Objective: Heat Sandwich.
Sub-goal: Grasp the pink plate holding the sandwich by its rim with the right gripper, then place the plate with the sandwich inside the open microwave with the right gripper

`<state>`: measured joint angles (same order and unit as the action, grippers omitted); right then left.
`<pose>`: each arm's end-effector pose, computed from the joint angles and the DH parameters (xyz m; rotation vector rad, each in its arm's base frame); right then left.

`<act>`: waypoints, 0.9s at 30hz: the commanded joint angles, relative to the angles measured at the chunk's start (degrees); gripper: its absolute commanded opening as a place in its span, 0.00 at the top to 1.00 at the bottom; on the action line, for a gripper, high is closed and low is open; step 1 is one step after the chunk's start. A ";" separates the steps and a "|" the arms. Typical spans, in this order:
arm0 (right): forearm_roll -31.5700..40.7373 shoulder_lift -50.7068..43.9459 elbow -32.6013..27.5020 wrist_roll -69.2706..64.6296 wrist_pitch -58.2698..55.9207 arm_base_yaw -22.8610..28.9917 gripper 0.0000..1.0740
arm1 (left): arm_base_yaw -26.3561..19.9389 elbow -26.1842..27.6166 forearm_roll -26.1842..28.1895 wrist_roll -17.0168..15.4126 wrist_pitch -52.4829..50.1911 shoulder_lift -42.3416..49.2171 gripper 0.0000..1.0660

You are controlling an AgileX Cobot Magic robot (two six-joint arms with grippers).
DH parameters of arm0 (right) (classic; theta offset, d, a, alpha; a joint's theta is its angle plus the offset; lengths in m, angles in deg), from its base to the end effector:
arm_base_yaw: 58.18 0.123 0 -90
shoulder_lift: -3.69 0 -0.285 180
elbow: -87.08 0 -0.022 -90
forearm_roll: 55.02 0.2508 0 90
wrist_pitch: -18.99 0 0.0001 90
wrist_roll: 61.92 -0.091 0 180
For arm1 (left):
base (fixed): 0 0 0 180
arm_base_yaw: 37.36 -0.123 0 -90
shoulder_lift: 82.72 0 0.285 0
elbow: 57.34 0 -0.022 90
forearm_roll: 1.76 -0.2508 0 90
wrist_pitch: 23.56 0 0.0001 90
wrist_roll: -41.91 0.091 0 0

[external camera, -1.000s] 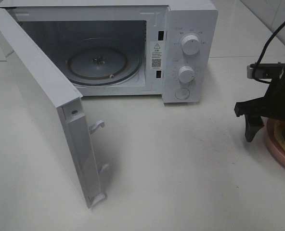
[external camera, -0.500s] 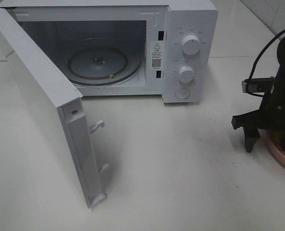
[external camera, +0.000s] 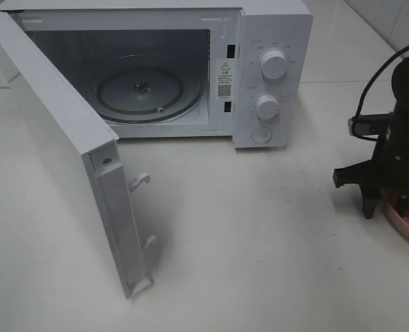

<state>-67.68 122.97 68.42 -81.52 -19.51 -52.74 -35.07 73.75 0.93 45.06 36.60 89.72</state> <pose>0.3300 0.0189 0.1102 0.1190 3.0420 -0.1921 -0.0045 -0.0035 0.2766 0.0984 2.0326 -0.0467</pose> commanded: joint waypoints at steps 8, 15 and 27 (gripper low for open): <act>-2.75 1.15 -0.40 -0.34 -2.52 -0.11 0.86 | 0.00 -0.17 0.17 -0.06 -0.69 1.26 0.26; -3.32 1.15 -0.40 2.69 -3.04 -0.11 1.00 | 0.00 -0.17 0.17 -0.06 -0.69 1.26 0.26; -3.32 1.15 -0.40 3.67 -3.84 -0.11 1.00 | 0.00 -0.17 0.17 -0.06 -0.69 1.26 0.26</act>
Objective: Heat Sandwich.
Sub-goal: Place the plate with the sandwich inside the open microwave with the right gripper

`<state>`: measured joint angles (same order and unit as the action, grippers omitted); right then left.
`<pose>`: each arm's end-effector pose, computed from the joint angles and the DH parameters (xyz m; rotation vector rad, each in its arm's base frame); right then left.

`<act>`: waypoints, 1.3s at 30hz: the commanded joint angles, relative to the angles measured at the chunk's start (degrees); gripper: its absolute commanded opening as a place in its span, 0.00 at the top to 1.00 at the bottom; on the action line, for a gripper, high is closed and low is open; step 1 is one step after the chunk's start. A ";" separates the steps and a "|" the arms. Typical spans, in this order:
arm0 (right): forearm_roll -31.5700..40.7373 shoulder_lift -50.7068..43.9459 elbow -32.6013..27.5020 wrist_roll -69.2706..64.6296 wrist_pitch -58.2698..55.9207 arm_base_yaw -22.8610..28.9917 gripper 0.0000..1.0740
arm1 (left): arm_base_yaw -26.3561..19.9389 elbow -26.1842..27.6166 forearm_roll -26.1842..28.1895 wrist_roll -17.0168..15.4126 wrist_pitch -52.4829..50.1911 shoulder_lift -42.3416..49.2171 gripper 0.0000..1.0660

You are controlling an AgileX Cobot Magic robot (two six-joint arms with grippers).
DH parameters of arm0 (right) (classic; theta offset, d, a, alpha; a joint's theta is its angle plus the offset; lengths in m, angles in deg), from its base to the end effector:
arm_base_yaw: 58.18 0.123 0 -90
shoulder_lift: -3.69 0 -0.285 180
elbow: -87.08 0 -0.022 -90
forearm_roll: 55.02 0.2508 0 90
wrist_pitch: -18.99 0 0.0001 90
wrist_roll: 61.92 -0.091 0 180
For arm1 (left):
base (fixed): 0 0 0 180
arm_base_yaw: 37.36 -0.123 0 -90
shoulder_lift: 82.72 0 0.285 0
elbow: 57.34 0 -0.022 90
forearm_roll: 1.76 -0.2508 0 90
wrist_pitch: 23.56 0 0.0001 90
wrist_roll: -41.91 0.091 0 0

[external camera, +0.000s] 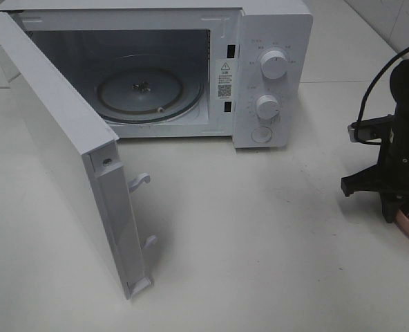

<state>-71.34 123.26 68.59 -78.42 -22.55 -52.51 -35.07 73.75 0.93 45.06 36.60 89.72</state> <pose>0.3271 0.0154 0.1097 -0.0373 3.0851 -0.2853 -0.0045 -0.0035 0.2766 0.0984 2.0326 -0.0467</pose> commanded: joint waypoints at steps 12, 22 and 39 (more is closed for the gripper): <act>0.23 0.86 -0.57 0.57 -1.15 -0.17 1.00 | 0.00 -0.17 0.17 -0.06 -0.69 1.26 0.26; -2.29 -3.09 -0.57 0.57 -3.27 1.32 1.00 | 0.00 -0.17 0.17 -0.06 -0.69 1.26 0.26; -5.96 -15.58 -0.57 1.03 -11.63 2.52 1.00 | 0.00 -0.17 0.17 -0.06 -0.69 1.26 0.26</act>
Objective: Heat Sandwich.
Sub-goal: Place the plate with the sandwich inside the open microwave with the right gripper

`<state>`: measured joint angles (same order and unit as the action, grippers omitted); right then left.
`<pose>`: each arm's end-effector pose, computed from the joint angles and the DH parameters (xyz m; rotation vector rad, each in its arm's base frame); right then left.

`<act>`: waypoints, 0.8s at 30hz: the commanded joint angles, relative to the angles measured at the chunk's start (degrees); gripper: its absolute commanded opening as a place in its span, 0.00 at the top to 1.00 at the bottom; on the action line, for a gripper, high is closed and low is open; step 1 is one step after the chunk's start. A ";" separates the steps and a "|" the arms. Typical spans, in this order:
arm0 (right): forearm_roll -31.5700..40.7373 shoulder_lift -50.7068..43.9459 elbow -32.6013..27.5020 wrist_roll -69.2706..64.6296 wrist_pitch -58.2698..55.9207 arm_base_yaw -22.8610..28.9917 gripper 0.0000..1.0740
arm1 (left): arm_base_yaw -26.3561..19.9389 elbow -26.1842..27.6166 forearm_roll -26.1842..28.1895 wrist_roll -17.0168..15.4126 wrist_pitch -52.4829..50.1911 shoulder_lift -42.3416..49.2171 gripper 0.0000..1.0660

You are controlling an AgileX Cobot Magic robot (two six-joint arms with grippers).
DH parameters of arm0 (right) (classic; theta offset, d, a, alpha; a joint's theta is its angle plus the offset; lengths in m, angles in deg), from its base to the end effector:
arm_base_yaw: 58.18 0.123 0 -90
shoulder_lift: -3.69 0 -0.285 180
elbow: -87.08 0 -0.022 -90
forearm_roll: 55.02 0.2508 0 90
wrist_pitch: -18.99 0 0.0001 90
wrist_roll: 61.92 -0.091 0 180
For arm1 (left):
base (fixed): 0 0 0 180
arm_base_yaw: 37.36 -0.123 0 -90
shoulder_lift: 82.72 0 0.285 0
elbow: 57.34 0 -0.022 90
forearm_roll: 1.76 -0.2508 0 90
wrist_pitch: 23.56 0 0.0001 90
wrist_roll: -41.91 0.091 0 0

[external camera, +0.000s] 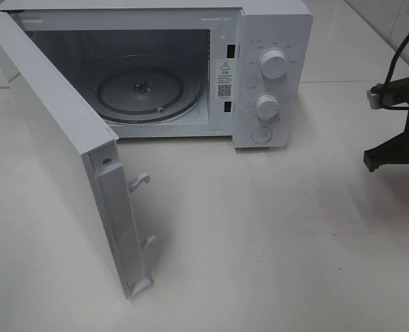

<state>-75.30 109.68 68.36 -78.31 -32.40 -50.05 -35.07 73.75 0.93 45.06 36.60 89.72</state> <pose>0.3062 0.0188 0.1851 -0.1027 2.9882 -0.3956 -0.0045 -0.0035 0.2766 0.0984 2.0326 -0.0467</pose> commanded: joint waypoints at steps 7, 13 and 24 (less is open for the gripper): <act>-4.70 -3.72 -0.34 0.92 -4.13 2.75 1.00 | 0.00 -0.17 0.17 -0.06 -0.69 1.26 0.26; -5.90 -4.53 -0.46 1.03 -6.19 6.88 1.00 | 0.00 -0.17 0.17 -0.06 -0.69 1.26 0.26; -7.10 -12.78 -9.51 1.60 -1.83 16.67 1.00 | 0.00 -0.17 0.17 -0.06 -0.69 1.26 0.26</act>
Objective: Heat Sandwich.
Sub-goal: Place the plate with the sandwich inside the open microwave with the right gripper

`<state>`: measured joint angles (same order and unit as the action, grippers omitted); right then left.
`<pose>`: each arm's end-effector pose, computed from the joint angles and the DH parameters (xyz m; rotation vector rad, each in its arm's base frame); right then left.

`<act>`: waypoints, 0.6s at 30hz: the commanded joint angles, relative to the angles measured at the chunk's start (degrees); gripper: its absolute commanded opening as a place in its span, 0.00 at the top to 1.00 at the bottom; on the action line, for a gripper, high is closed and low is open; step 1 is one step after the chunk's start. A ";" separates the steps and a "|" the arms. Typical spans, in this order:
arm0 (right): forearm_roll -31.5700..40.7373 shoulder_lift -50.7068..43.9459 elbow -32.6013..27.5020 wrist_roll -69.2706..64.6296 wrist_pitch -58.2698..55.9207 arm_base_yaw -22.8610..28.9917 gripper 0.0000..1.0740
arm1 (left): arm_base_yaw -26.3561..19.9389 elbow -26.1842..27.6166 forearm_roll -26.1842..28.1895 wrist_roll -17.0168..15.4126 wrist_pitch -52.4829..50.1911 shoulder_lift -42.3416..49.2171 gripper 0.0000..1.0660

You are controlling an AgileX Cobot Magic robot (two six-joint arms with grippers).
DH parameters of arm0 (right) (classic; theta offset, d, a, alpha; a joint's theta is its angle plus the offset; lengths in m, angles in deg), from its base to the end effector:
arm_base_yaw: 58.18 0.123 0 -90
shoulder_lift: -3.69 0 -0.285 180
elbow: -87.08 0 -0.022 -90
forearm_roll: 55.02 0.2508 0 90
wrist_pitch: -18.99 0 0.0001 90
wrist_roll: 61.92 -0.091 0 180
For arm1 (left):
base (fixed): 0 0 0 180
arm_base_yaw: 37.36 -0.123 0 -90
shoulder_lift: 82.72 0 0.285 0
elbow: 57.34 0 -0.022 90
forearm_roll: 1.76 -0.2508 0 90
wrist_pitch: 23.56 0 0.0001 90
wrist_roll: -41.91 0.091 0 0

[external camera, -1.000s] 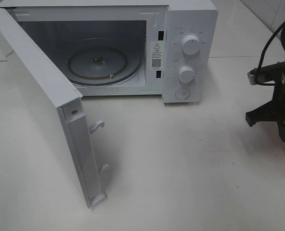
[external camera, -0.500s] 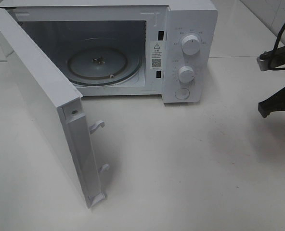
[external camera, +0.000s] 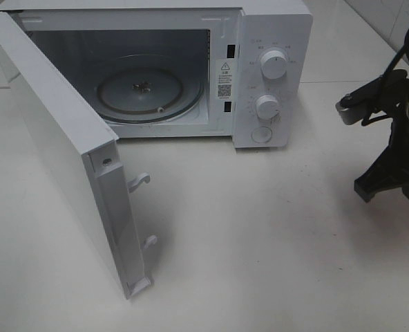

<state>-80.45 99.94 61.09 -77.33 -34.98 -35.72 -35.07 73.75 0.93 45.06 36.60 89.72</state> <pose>0.2566 0.0719 0.2063 -0.5449 2.8715 -0.4814 -0.0045 -0.0035 0.2766 0.0984 2.0326 -0.0467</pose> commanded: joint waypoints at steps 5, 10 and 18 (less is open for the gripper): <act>-2.12 -7.45 -6.13 2.98 1.03 7.96 1.00 | 0.00 -0.17 0.17 -0.06 -0.69 1.26 0.26; -2.23 -11.06 -9.45 3.38 0.80 12.66 1.00 | 0.00 -0.17 0.17 -0.06 -0.69 1.26 0.26; -2.69 -16.16 -14.90 9.68 0.57 22.98 1.00 | 0.00 -0.17 0.17 -0.06 -0.69 1.26 0.26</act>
<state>-81.60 84.87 47.05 -70.06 -34.00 -14.58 -35.07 73.75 0.93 45.06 36.60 89.72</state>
